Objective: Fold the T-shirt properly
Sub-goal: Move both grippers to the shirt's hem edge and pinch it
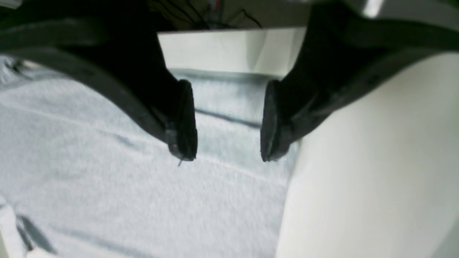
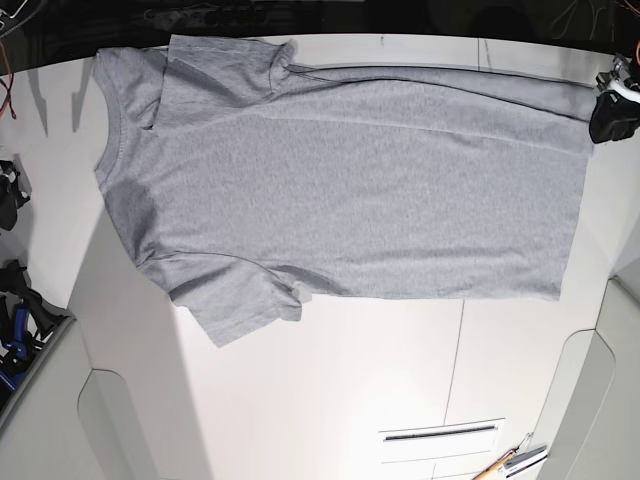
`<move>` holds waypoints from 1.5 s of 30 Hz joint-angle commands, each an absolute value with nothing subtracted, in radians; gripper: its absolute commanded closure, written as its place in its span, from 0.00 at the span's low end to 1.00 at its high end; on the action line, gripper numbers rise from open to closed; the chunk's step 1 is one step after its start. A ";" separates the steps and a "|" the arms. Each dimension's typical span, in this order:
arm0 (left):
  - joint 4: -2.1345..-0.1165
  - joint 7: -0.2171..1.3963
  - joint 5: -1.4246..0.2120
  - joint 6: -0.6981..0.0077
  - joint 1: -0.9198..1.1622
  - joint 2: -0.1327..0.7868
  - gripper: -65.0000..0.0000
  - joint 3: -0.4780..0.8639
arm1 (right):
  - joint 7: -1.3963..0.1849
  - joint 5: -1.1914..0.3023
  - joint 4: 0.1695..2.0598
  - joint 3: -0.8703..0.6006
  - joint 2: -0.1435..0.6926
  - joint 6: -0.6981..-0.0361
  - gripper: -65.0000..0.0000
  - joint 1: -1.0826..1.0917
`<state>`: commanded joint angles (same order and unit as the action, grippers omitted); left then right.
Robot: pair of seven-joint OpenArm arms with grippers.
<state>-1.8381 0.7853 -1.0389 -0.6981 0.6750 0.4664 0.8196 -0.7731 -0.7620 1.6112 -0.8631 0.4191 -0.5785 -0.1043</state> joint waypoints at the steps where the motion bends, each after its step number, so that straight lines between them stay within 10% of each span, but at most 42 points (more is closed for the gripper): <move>1: -1.838 0.776 -1.024 -0.698 0.664 0.466 0.51 0.820 | -0.773 -0.760 1.602 -0.855 0.420 -0.579 0.55 -0.088; 18: -1.629 0.740 -0.908 -0.673 0.337 0.549 0.41 0.687 | -0.524 -0.598 0.901 -0.549 0.402 -0.574 0.55 0.253; 37: -0.982 0.563 -0.638 -0.671 -0.225 0.585 0.41 0.373 | -0.604 -0.607 0.885 -0.534 0.283 -0.591 0.55 0.257; 45: -0.788 0.474 -0.496 -0.568 -0.318 0.584 0.41 0.331 | -0.645 -0.614 0.885 -0.534 0.279 -0.591 0.55 0.252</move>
